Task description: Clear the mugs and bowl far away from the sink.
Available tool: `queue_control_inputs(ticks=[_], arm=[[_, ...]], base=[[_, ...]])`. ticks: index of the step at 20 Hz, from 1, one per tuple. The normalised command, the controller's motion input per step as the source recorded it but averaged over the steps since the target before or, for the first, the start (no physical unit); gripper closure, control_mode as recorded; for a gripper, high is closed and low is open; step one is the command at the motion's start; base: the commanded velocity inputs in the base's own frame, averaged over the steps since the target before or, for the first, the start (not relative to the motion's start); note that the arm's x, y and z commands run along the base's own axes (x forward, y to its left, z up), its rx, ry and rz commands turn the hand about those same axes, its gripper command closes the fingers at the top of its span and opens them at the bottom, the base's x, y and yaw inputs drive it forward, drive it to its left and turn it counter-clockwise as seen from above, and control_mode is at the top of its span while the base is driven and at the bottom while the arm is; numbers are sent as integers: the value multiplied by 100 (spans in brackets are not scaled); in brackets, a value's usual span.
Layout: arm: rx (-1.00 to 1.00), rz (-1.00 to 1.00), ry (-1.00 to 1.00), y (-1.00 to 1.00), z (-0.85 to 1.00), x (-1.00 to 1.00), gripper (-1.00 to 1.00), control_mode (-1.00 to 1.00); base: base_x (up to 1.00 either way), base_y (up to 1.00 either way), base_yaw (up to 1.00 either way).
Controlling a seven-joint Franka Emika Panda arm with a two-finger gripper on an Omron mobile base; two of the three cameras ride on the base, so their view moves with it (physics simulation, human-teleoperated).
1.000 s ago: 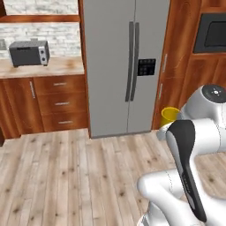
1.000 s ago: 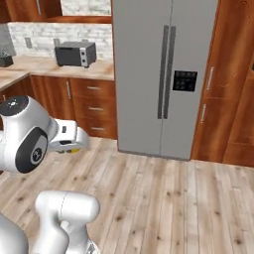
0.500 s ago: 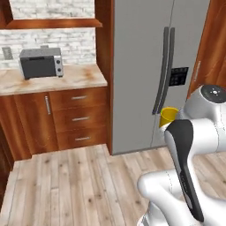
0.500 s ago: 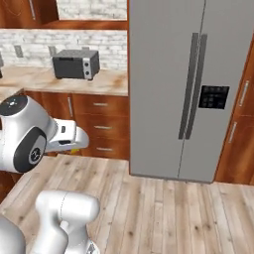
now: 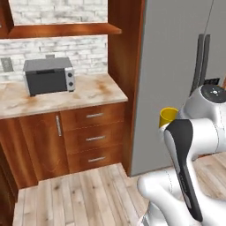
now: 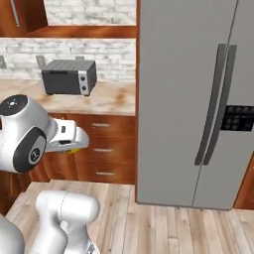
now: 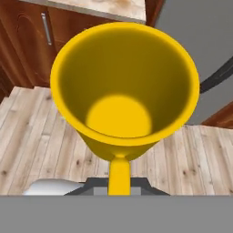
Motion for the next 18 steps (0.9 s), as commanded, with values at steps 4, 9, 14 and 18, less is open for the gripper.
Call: queue_control_inputs(ticks=[4,9,14,18], arm=[[0,0,0,0,0,0,100,100],[0,0,0,0,0,0,100,100],[0,0,0,0,0,0,100,100],[0,0,0,0,0,0,100,100]], base=[[100,61,-7],[100,39,-7],[100,18,-9],[100,70,-12]])
